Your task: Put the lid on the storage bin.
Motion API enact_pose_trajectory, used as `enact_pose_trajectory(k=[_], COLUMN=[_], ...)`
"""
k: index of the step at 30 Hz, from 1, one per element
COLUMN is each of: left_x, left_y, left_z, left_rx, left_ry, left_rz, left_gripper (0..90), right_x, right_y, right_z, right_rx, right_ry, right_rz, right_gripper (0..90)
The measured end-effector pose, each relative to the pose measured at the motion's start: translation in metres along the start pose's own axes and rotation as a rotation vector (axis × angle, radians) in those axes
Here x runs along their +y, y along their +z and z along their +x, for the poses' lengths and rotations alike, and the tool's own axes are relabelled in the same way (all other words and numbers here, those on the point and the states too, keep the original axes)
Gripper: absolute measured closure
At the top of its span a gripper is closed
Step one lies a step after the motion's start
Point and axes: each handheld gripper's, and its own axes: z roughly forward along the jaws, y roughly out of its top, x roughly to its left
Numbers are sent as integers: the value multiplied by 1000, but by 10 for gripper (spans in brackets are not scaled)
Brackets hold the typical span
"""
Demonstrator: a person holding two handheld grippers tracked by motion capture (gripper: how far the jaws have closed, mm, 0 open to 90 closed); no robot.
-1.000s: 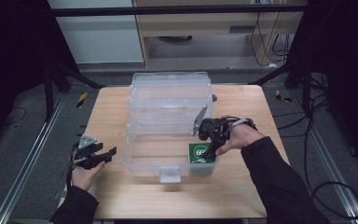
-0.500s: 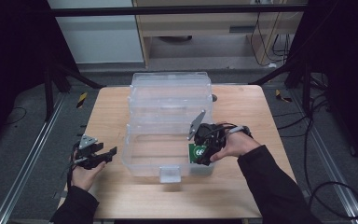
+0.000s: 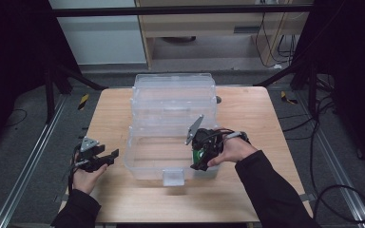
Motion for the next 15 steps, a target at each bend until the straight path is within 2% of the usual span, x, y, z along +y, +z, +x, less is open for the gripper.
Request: enact_pose_trajectory(k=[9, 15], left_x=[1, 2], left_y=[-1, -4], left_z=[1, 1], left_rx=[3, 1], left_ry=[-6, 1], left_rz=[-6, -13], left_gripper=[343, 343], right_x=[11, 17], right_y=[12, 21], right_z=[2, 6], right_rx=[25, 32], right_ry=[-1, -11], right_rz=[-7, 10], right_gripper=[258, 276])
